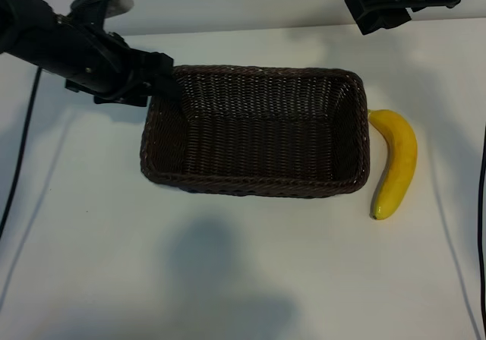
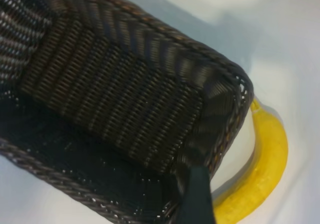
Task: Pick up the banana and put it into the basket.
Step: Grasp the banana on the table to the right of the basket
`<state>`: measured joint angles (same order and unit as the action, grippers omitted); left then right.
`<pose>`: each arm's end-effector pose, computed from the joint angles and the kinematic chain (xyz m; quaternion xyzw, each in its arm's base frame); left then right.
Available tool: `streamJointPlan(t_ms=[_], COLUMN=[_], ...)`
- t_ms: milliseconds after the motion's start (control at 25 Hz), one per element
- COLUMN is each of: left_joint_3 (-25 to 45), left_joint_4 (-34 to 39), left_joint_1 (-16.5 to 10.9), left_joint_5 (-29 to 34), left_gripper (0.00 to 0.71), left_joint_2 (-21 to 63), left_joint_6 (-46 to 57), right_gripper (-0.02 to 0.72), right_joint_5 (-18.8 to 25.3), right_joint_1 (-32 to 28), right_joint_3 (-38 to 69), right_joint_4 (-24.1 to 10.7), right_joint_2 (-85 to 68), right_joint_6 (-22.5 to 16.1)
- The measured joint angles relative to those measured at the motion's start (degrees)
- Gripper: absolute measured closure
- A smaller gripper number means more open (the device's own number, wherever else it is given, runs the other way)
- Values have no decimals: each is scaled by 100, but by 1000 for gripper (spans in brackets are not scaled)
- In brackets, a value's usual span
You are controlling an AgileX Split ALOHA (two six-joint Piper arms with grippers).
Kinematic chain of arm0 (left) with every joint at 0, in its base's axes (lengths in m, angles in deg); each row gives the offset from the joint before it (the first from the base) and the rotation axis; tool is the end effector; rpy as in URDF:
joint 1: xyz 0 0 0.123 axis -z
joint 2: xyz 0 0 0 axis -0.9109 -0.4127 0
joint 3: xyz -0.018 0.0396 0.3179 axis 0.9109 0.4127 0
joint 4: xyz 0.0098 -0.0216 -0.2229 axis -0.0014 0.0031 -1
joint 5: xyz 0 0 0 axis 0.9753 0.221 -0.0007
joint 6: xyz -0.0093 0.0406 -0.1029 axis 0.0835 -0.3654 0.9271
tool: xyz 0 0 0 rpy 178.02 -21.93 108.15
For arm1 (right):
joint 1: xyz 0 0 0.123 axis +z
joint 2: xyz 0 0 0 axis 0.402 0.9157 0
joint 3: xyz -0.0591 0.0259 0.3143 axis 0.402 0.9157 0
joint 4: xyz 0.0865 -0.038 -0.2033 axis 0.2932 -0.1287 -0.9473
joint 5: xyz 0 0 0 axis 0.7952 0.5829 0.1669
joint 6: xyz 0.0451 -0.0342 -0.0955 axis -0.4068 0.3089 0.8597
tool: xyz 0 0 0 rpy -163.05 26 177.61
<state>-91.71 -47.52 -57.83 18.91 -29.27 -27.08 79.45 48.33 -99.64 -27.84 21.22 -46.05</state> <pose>0.3639 -0.0928 0.2484 0.0554 0.9525 -0.2173 0.2061 0.2961 0.1426 0.3959 -0.2330 0.9349 0.0783 0.2561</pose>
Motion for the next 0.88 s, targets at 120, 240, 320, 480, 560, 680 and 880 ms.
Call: streamJointPlan(t_ms=[120,240,320,480,560,680,880], left_joint_3=[0,0,0,0,0,0,0], left_joint_4=[154,368,435,451,444,440,453], left_joint_1=[-111,-145,-145,-166,-166,-166,-166], left_joint_5=[307,562,670,840,932,1103,1575], left_gripper=[95,94,94,96,96,97,96], left_joint_2=[153,346,527,1003,1233,1508,1913], left_joint_6=[50,112,116,10,-23,-95,-327], right_gripper=[98,98,98,98,98,98,98], right_joint_5=[0,0,6,6,6,19,175], right_joint_1=[0,0,0,0,0,0,0], right_joint_3=[0,0,0,0,0,0,0], right_joint_4=[0,0,0,0,0,0,-108], right_joint_2=[0,0,0,0,0,0,0], right_joint_6=[0,0,0,0,0,6,41])
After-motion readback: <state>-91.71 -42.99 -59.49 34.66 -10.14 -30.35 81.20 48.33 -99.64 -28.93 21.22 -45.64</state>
